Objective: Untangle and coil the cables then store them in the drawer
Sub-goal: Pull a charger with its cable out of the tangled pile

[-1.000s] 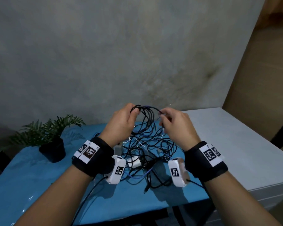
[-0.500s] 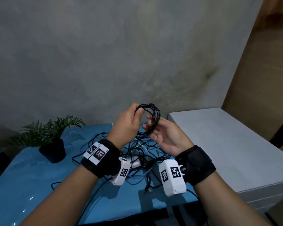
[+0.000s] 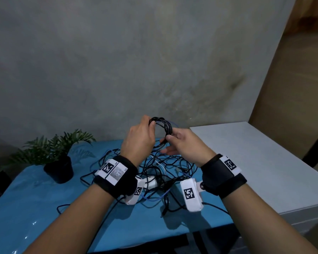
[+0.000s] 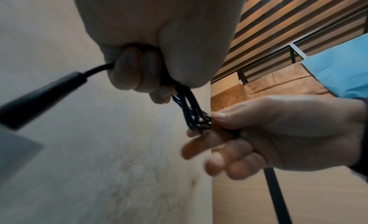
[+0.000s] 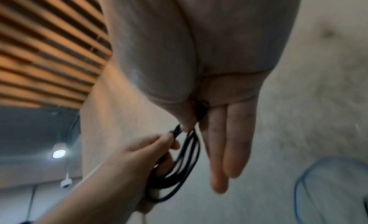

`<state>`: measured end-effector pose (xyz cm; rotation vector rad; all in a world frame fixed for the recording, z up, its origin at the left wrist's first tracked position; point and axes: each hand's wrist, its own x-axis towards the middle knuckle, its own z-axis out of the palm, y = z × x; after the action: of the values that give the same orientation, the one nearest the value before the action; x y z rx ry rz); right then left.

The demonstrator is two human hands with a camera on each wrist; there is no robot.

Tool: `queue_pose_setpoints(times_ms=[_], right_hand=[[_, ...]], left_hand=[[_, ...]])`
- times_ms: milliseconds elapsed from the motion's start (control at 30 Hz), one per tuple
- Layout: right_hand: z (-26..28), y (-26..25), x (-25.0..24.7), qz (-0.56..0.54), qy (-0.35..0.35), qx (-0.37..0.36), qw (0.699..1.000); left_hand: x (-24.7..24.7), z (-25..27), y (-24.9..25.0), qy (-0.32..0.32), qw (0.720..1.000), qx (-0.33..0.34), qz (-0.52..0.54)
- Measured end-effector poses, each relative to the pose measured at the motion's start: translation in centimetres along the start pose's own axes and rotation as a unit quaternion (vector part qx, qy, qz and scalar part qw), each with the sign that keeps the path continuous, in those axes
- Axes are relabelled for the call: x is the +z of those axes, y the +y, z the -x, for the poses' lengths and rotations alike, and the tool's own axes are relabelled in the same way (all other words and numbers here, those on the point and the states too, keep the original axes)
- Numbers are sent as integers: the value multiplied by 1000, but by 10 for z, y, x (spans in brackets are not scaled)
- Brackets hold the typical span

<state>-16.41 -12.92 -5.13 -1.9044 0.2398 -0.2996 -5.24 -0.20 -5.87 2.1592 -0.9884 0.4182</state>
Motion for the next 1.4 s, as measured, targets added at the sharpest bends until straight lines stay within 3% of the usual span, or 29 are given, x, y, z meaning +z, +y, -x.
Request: queue_pose_setpoints(times_ms=[67,133,267,333,500,600,733,1067,1267,1400], right_hand=[[5,-1,-15,72,-19,-25,997],[7,1,-34,68,-19,-38,997],[9,13,-41,-14,39,-64,997],[7,19,-39,-32,81,-76,993],[2,23,-32,-111,187,-91,972],[0,26,-24,-176,219,-75,957],[6,30,-30,-205,201,-67,956],[17,51,-10,-356,195,-2,914],[30,70,29,-252,85,17,964],[33,66,29,-310,81,-1,947]], left_hand=[[-7,-5,-6,-11,999,20,-31],[-16,-11,-11,-42,997,55,-19],[-22,-17,-17,-140,973,69,169],[-22,-14,-18,-181,962,71,193],[-18,-13,-10,-134,977,56,154],[-17,-14,-4,-137,959,9,248],[-16,-13,-5,-190,928,-60,314],[-7,-19,22,-140,942,-69,298],[4,-21,41,-129,925,-79,349],[10,-19,50,-141,916,-75,368]])
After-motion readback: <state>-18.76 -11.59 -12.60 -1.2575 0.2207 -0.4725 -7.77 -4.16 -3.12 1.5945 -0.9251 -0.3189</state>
